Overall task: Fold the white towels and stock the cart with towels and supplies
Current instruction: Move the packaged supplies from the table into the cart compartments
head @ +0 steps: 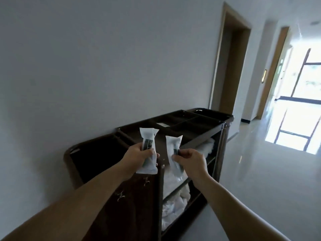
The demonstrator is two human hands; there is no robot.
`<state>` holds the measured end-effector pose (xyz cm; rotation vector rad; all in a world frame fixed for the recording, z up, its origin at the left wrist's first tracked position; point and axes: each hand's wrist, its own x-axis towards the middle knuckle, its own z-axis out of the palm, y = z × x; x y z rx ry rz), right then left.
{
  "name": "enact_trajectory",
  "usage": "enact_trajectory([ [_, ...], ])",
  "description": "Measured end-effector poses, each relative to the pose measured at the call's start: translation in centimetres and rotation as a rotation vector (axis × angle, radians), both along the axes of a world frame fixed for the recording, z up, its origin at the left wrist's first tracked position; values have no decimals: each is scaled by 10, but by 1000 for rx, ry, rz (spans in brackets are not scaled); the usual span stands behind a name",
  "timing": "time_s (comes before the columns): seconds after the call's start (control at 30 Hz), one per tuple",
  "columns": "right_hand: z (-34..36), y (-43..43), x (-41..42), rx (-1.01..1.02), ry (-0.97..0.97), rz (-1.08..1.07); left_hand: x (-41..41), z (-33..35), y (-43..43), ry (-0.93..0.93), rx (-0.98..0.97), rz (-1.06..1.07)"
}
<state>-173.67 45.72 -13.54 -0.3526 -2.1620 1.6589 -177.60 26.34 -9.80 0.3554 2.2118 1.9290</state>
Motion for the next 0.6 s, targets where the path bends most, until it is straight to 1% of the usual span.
enact_trajectory([
  [0.07, 0, 47, 11, -19, -3, -57, 1, 0, 51, -23, 27, -47],
  [0.17, -4, 109, 20, -44, -6, -92, -5, -5, 118, -46, -5, -94],
  [0.3, -15, 173, 15, -94, -31, -139, -26, -21, 183, -60, -2, -173],
  [0.43, -26, 222, -6, -69, -57, -172, -69, -32, 236, -23, 6, -236],
  [0.6, -31, 289, -59, -39, -76, -257, -142, -39, 310, -7, 65, -292],
])
